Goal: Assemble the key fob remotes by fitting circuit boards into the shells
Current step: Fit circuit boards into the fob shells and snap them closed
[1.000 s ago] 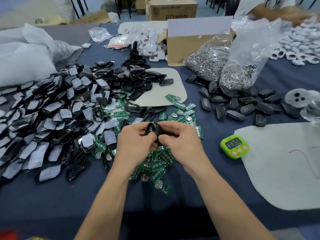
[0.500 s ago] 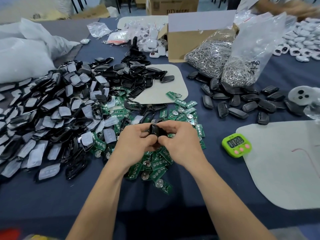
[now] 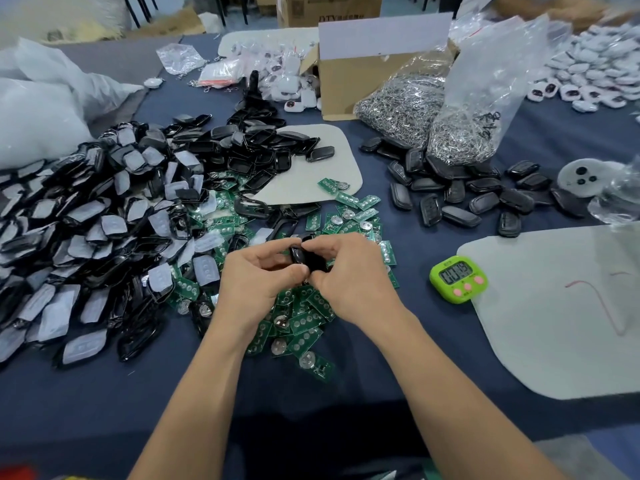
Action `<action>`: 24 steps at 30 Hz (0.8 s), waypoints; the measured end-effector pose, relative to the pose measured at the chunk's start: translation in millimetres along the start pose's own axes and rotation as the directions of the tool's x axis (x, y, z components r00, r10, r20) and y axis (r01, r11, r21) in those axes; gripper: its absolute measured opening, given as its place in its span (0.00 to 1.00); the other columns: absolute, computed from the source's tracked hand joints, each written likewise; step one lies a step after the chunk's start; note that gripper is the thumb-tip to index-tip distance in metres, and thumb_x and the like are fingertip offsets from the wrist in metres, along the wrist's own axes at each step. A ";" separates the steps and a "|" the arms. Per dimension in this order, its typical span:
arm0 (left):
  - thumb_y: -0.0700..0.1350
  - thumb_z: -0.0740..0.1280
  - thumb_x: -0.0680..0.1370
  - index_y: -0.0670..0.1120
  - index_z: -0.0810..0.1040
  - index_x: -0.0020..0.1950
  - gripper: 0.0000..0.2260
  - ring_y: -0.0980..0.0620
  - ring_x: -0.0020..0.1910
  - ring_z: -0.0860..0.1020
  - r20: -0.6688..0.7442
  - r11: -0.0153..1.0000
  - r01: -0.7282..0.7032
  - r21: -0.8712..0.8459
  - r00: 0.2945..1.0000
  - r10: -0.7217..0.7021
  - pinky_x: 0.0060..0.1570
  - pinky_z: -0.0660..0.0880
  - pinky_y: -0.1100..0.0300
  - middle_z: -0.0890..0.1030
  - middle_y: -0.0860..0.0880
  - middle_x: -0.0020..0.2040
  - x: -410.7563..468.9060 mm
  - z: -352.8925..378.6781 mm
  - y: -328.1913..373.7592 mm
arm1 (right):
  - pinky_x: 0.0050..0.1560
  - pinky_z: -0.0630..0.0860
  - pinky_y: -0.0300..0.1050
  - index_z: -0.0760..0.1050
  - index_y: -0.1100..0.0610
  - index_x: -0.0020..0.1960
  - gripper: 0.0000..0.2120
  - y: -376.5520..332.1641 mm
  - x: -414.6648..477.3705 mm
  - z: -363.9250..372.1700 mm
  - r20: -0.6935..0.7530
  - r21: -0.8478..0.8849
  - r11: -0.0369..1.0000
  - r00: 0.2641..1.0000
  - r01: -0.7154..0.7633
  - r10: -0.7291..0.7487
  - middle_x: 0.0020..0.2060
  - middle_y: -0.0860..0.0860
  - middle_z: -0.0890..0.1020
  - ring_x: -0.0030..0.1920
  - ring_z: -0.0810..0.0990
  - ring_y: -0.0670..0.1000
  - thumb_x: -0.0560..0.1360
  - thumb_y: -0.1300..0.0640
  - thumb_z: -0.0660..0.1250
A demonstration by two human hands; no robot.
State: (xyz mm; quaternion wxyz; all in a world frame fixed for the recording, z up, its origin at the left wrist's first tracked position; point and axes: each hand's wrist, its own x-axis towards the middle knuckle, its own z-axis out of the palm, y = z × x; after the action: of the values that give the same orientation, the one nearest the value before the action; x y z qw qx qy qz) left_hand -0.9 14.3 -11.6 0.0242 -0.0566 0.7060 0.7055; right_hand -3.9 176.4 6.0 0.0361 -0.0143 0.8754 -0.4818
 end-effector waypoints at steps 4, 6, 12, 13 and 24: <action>0.35 0.80 0.68 0.44 0.87 0.59 0.19 0.47 0.52 0.87 0.039 0.999 -0.023 -0.028 0.999 0.024 0.51 0.83 0.57 0.89 0.44 0.51 1.2 2.4 -1.3 | 0.59 0.82 0.43 0.87 0.49 0.58 0.22 4.1 1.0 -5.8 0.003 0.143 0.989 0.999 -0.046 0.046 0.52 0.46 0.88 0.53 0.85 0.41 0.66 0.65 0.80; 0.35 0.79 0.68 0.48 0.88 0.56 0.18 0.50 0.51 0.87 0.061 0.998 -0.021 -0.065 0.998 0.025 0.49 0.81 0.61 0.89 0.45 0.51 0.3 4.9 0.1 | 0.56 0.83 0.40 0.88 0.49 0.56 0.23 6.3 -0.4 -10.3 -0.005 0.215 0.974 0.997 -0.070 0.072 0.49 0.45 0.89 0.51 0.86 0.39 0.64 0.66 0.81; 0.33 0.78 0.69 0.51 0.88 0.52 0.16 0.54 0.48 0.87 0.066 0.993 -0.010 -0.114 0.998 0.018 0.47 0.81 0.65 0.89 0.47 0.49 1.3 12.4 1.0 | 0.44 0.81 0.33 0.88 0.55 0.55 0.23 15.2 -2.2 -13.8 0.035 0.438 0.889 0.991 -0.131 0.129 0.41 0.43 0.89 0.45 0.87 0.41 0.63 0.72 0.81; 0.32 0.77 0.70 0.50 0.88 0.52 0.16 0.54 0.48 0.87 0.063 0.993 -0.008 -0.116 0.998 0.016 0.47 0.81 0.65 0.89 0.47 0.49 2.2 12.8 1.3 | 0.47 0.82 0.36 0.88 0.56 0.55 0.23 16.2 -1.3 -13.4 0.042 0.460 0.877 0.990 -0.138 0.134 0.43 0.46 0.89 0.46 0.88 0.43 0.63 0.73 0.80; 0.28 0.74 0.74 0.53 0.90 0.48 0.19 0.54 0.47 0.86 0.017 0.983 -0.010 -0.181 1.000 0.013 0.47 0.81 0.64 0.89 0.46 0.48 7.3 16.6 1.9 | 0.42 0.77 0.26 0.87 0.46 0.50 0.20 8.5 2.1 -2.6 -0.112 0.416 0.908 0.989 -0.042 0.097 0.35 0.33 0.85 0.44 0.84 0.32 0.64 0.66 0.83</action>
State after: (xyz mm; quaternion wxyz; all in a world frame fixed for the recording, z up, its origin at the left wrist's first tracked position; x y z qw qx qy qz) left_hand -9.1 30.5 -10.6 0.0213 -0.0480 0.6391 0.7673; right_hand -6.1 183.0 0.1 -0.0016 0.0562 0.7544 -0.6540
